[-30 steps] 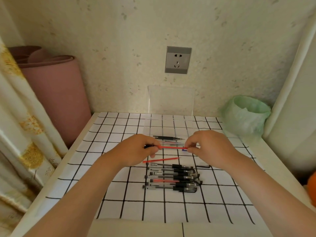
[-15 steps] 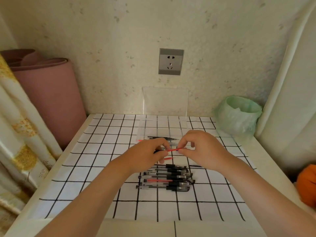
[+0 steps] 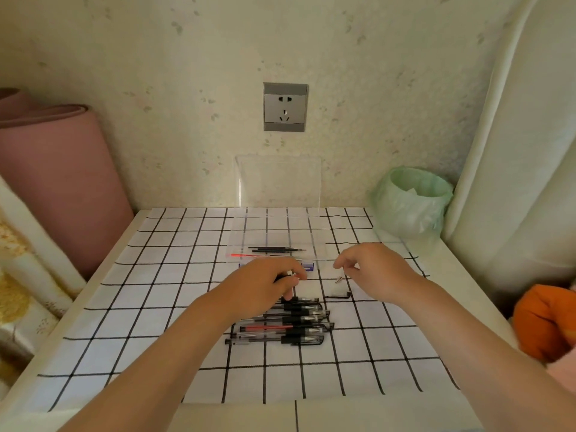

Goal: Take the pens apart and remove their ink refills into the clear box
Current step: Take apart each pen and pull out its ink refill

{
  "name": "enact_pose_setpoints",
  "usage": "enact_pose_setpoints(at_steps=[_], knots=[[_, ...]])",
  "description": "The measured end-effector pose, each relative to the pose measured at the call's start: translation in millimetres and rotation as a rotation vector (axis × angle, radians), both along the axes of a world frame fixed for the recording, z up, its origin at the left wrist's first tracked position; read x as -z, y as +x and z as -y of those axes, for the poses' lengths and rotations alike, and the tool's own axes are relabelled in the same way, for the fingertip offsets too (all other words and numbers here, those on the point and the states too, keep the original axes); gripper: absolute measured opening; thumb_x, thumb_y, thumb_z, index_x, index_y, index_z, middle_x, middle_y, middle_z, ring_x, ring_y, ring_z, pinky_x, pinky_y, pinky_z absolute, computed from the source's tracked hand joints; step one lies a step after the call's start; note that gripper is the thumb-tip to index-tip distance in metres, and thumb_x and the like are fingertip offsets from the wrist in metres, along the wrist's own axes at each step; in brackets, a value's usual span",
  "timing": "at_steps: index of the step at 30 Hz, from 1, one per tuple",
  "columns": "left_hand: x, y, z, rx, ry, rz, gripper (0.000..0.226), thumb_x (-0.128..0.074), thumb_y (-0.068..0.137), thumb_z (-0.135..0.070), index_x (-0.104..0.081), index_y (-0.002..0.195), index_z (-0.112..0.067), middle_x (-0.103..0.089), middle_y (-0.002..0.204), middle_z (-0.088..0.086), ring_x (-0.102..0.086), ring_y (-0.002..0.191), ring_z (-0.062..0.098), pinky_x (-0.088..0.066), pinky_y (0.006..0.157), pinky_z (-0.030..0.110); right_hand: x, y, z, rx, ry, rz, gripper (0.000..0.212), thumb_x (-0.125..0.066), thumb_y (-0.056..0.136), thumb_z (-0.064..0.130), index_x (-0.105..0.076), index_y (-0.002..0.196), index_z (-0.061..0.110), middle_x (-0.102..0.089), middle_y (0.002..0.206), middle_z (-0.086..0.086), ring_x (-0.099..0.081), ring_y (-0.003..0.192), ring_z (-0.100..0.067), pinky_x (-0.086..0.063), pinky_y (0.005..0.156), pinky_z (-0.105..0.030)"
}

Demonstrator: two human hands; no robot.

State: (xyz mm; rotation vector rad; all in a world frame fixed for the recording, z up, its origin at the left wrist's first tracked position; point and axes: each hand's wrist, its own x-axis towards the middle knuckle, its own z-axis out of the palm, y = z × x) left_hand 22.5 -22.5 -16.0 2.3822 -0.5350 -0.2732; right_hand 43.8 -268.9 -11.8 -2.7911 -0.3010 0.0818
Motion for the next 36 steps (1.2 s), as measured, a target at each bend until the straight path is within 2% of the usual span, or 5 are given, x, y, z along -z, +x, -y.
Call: enact_pose_setpoints(at_steps=[12,20,27,30,36], knots=[[4,-1,1,-0.007,0.005,-0.024,0.012,-0.050,0.098,-0.037,-0.061,0.102,-0.042,-0.068,0.080,-0.015,-0.062,0.078,-0.002,-0.051,0.079,0.021,4,2,-8,-0.023,-0.063,-0.032,0.011,-0.067,0.086,0.025,-0.075,0.089,0.032,-0.070,0.092,0.015,-0.063,0.087,-0.006,-0.046,0.071,-0.021],[-3,1,-5,-0.025,-0.008,0.001,0.014,-0.050,0.099,-0.035,-0.062,0.105,-0.038,-0.068,0.081,-0.013,-0.056,0.061,-0.008,-0.039,0.057,0.012,-15,-11,-36,-0.083,0.345,0.009,0.020,-0.060,0.095,0.018,-0.074,0.101,0.030,-0.063,0.087,0.020,-0.055,0.069,0.014,-0.036,0.066,-0.006],[-11,-2,-8,-0.046,-0.065,0.000,0.016,-0.049,0.099,-0.034,-0.062,0.108,-0.037,-0.069,0.084,-0.013,-0.062,0.074,-0.002,-0.048,0.066,0.018,-21,-22,-55,0.063,0.719,-0.115,0.008,-0.071,0.087,0.018,-0.076,0.088,0.025,-0.073,0.086,0.009,-0.064,0.049,-0.020,-0.055,0.067,-0.030],[-12,-3,-10,-0.047,-0.078,0.007,0.018,-0.049,0.100,-0.032,-0.063,0.110,-0.035,-0.068,0.084,-0.013,-0.060,0.073,-0.009,-0.043,0.064,0.014,-23,-23,-58,0.098,0.793,-0.140,0.009,-0.071,0.087,0.016,-0.076,0.088,0.024,-0.069,0.073,0.009,-0.058,0.048,-0.018,-0.045,0.049,-0.015],[-14,-4,-12,-0.054,-0.105,0.003,0.019,-0.049,0.099,-0.032,-0.063,0.112,-0.034,-0.068,0.089,-0.011,-0.065,0.084,-0.005,-0.054,0.080,0.024,-24,-25,-63,0.091,0.792,-0.161,0.011,-0.069,0.089,0.015,-0.075,0.089,0.025,-0.072,0.091,0.003,-0.064,0.053,-0.014,-0.048,0.073,-0.020]])
